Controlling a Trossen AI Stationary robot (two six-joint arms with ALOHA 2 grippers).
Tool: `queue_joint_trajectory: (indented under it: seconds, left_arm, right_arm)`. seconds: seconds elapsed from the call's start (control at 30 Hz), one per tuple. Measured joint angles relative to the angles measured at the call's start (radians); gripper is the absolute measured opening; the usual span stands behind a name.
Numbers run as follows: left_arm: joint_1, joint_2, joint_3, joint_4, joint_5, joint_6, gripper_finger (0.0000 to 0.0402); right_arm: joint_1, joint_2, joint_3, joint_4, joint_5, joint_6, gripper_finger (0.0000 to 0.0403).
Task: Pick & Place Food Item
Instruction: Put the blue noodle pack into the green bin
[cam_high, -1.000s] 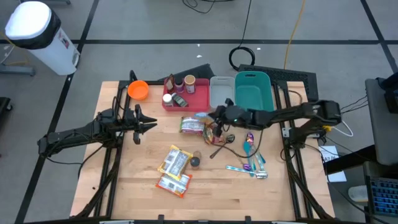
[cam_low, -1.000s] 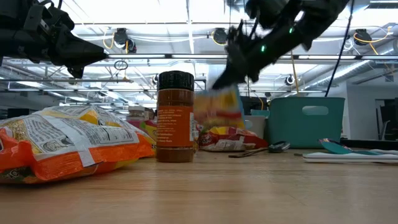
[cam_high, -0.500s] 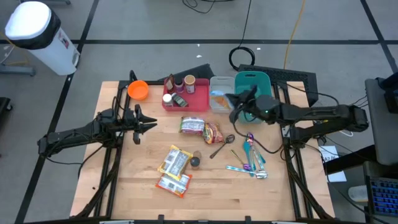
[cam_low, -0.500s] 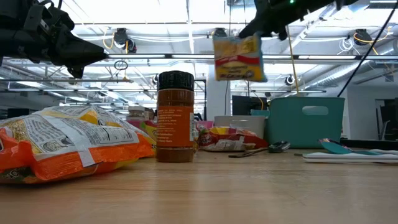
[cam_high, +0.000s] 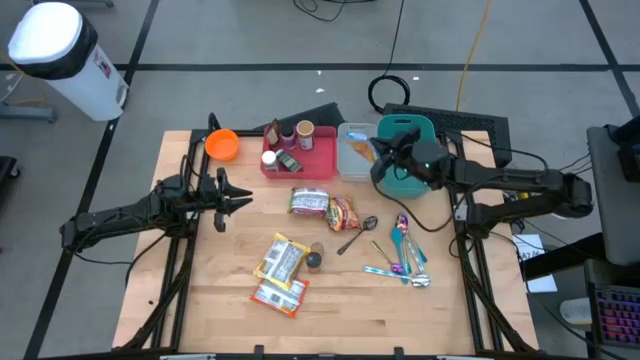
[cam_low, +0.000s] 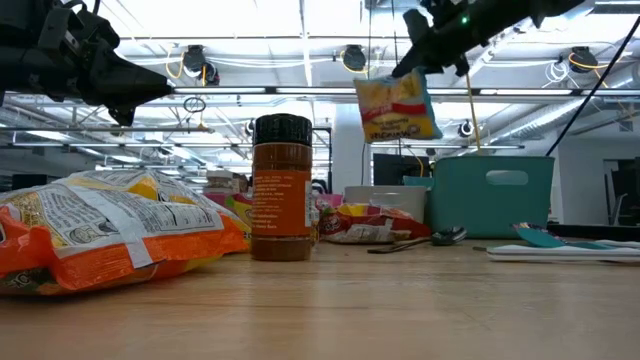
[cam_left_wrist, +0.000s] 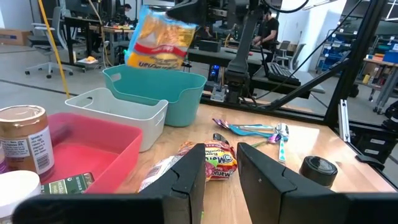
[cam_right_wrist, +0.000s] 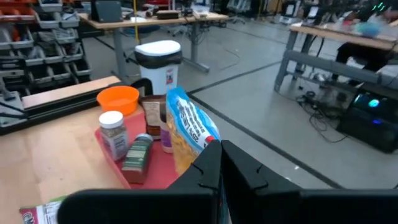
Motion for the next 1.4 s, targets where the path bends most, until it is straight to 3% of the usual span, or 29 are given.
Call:
queue_joint_trajectory:
  seconds: [0.3,0.57,0.67,0.8,1.03,1.27,1.4]
  left_arm:
    - [0.0,0.0,0.0,-0.001,0.0,0.0,0.0097]
    - [0.0,0.0,0.0,-0.008,0.0,0.001,0.0097]
    - [0.0,0.0,0.0,-0.008,0.0,0.001,0.0097]
    - [0.0,0.0,0.0,-0.008,0.0,0.001,0.0097]
    - [0.0,0.0,0.0,-0.01,0.0,0.001,0.0097]
    - [0.0,0.0,0.0,-0.015,0.0,0.001,0.0097]
    - [0.0,0.0,0.0,-0.015,0.0,0.001,0.0097]
  right_arm:
    - [-0.151,-0.003,0.002,-0.078,-0.034,0.052,0.0]
    - [-0.32,-0.003,0.0,-0.279,-0.03,0.199,0.0]
    - [-0.367,-0.003,-0.029,-0.28,-0.029,0.229,0.0]
    - [-0.422,-0.003,-0.106,-0.235,-0.03,0.259,0.0]
    - [-0.483,-0.003,-0.28,0.005,-0.028,0.283,0.0]
    - [-0.49,-0.003,-0.388,0.153,0.125,0.284,0.0]
    - [-0.49,-0.004,-0.436,0.192,0.154,0.312,0.0]
